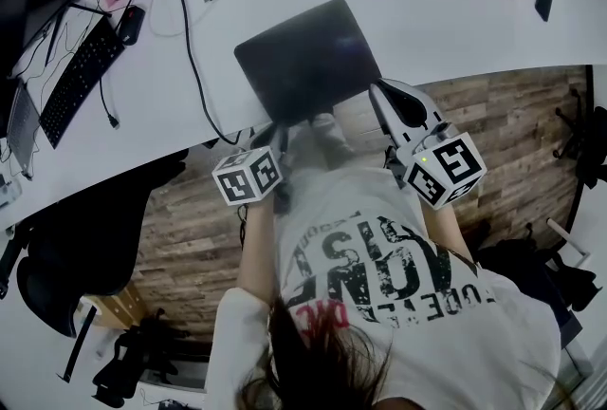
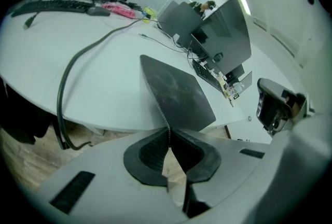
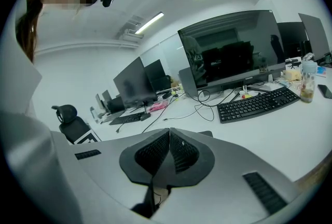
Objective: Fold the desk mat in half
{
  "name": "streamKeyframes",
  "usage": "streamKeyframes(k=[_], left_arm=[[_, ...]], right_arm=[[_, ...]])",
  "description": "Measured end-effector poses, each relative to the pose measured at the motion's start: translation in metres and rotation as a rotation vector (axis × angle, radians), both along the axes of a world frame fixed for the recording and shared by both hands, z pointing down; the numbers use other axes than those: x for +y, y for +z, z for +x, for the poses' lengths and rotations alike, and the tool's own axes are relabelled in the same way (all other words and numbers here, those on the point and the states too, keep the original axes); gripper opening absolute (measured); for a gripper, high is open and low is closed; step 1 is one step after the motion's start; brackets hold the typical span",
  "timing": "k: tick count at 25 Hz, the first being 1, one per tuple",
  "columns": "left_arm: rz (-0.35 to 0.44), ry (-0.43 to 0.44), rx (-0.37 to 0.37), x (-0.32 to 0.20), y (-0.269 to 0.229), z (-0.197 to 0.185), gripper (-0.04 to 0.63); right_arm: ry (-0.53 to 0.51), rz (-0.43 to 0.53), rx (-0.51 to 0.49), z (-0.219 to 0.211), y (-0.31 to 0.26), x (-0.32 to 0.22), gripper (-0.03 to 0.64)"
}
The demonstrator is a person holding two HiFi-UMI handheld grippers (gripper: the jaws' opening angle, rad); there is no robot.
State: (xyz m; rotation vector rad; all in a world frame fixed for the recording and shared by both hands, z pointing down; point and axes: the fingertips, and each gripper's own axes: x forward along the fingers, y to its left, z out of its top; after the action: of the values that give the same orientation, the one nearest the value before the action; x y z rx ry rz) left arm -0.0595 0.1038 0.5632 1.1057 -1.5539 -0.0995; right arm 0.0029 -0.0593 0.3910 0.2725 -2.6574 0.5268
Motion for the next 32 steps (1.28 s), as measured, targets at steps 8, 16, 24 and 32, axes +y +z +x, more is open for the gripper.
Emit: streamKeyframes(k=[8, 16, 24, 32], left_arm=[[-0.054, 0.104, -0.244, -0.002, -0.020, -0.026, 0.015], [-0.028, 0.247, -0.423, -0.018, -0.043, -0.029, 0.015], [0.073, 0.304, -0.483, -0.034, -0.060, -0.025, 0.015], [0.155, 0.404, -0.528, -0.052, -0.076, -0.008, 0.015]], right_arm=[[0.011, 0.009, -0.006, 0.001, -0.004, -0.002, 0.002], [0.031, 0.023, -0.014, 0.005, -0.009, -0.007, 0.002], [0.047, 0.024, -0.016, 0.009, -0.011, -0.009, 0.002], [0.058, 0.027, -0.028, 0.013, -0.014, -0.011, 0.002]])
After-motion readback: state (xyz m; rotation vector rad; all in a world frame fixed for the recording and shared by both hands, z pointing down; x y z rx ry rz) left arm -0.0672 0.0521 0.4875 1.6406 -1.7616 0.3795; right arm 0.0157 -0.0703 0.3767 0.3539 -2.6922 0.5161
